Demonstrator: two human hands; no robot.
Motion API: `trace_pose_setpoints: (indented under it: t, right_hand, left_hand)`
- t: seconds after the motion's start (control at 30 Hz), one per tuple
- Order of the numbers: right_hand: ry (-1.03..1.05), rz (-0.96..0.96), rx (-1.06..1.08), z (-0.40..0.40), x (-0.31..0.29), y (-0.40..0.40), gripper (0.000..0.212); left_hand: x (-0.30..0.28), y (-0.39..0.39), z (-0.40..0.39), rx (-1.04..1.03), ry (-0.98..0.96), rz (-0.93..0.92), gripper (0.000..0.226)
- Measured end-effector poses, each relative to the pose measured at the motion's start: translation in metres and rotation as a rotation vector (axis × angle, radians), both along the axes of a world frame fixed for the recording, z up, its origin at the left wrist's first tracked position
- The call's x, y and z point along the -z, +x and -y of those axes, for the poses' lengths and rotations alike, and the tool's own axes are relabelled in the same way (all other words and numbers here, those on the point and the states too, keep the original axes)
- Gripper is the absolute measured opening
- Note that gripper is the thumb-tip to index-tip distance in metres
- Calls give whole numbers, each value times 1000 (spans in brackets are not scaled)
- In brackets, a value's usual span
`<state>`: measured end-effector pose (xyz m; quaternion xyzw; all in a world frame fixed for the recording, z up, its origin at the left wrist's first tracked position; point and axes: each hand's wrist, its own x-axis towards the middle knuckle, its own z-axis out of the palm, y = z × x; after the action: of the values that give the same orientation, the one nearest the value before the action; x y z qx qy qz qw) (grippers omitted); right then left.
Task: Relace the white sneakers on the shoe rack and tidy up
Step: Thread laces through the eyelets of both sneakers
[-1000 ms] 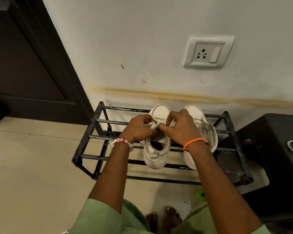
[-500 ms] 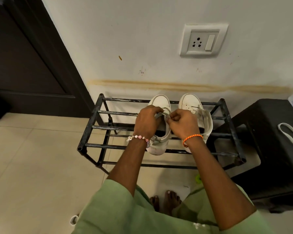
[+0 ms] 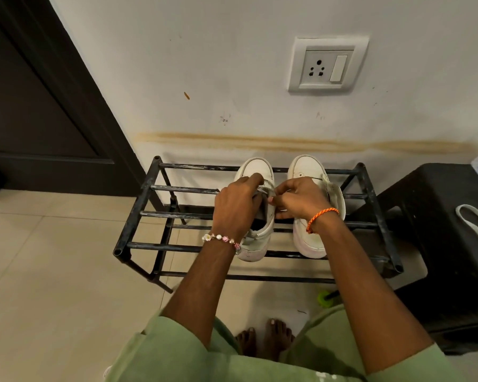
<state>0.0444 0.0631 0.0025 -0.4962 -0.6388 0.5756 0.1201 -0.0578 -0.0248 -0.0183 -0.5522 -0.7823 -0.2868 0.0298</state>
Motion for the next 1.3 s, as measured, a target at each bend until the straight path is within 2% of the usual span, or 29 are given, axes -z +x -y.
trace_pose_setpoints:
  t: [0.1, 0.23, 0.43, 0.6, 0.77, 0.87, 0.93, 1.03, 1.2, 1.3]
  right_hand:
    - [61, 5, 5, 1, 5, -2, 14]
    - [66, -7, 17, 3, 7, -4, 16]
    - [27, -17, 30, 2, 8, -5, 14]
    - [-6, -21, 45, 1, 7, -5, 14]
    - [-30, -26, 61, 1, 6, -5, 13]
    - [-13, -23, 72, 2, 7, -5, 16]
    - [4, -20, 71, 2, 8, -5, 17]
    - [16, -17, 65, 1, 7, -3, 15]
    - [1, -20, 41, 3, 5, -3, 14]
    - [-8, -24, 52, 3, 4, -2, 13]
  left_hand:
    - [1, -2, 2, 52, 36, -48, 13]
    - [3, -8, 5, 24, 24, -6, 11]
    - [-2, -4, 4, -60, 17, 98, 12]
    - [-5, -2, 2, -173, 17, 326, 12]
    - [-8, -1, 1, -190, 9, 373, 16]
    - [-13, -6, -1, -123, -66, 269, 16]
    - [-13, -10, 0, -5, -153, 157, 16]
    - [-8, -12, 4, 142, -271, 83, 21]
    - [-7, -16, 6, 56, -111, 61, 26]
    - [-4, -19, 4, 33, -78, 19, 24]
